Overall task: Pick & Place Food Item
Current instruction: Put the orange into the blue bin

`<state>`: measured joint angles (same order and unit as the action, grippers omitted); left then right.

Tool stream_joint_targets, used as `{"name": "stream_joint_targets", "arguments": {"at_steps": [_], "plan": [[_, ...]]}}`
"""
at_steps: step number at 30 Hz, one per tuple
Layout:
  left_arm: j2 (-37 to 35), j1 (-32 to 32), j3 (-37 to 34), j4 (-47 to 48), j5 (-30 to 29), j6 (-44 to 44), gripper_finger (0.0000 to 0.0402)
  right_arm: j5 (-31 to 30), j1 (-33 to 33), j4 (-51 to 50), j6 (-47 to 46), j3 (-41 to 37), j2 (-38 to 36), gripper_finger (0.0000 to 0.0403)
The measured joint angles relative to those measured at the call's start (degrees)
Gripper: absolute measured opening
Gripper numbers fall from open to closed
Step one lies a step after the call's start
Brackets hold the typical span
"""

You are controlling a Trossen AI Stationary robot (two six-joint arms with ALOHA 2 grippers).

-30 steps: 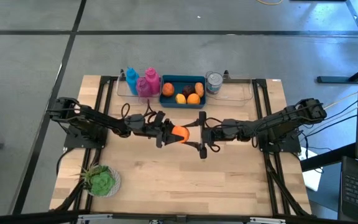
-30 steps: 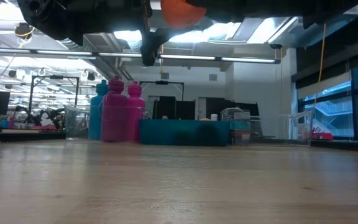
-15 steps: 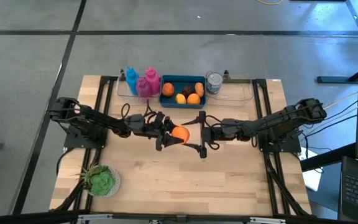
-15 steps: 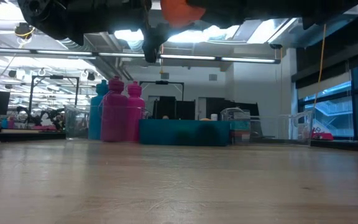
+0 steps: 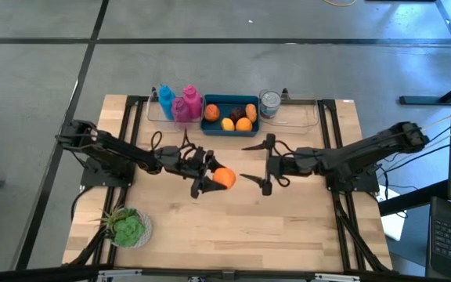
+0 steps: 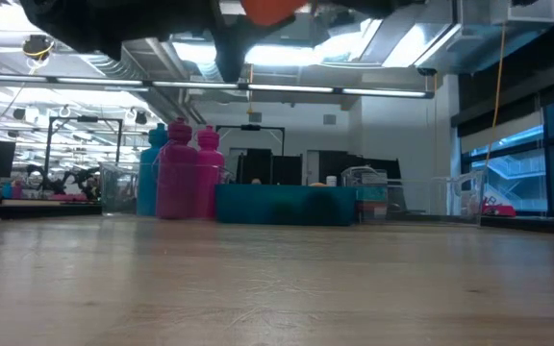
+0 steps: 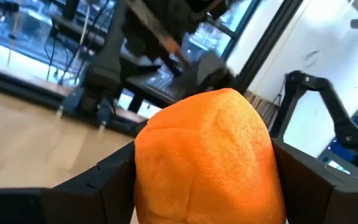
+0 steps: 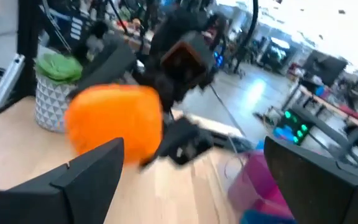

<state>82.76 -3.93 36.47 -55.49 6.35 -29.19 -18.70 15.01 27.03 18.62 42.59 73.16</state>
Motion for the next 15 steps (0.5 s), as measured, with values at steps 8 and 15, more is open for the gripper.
{"name": "stream_joint_targets", "arguments": {"at_steps": [8, 15], "plan": [[-8.59, 1.51, 0.07, 11.31, -2.28, 7.95, 0.0285, -9.84, 0.99, -13.97, -7.12, -0.04, -4.60, 0.0382], [-19.11, 3.06, 0.07, 28.68, -10.44, 17.53, 0.0285, -11.82, 1.03, -25.04, -16.29, -0.05, -4.80, 0.0382]]}}
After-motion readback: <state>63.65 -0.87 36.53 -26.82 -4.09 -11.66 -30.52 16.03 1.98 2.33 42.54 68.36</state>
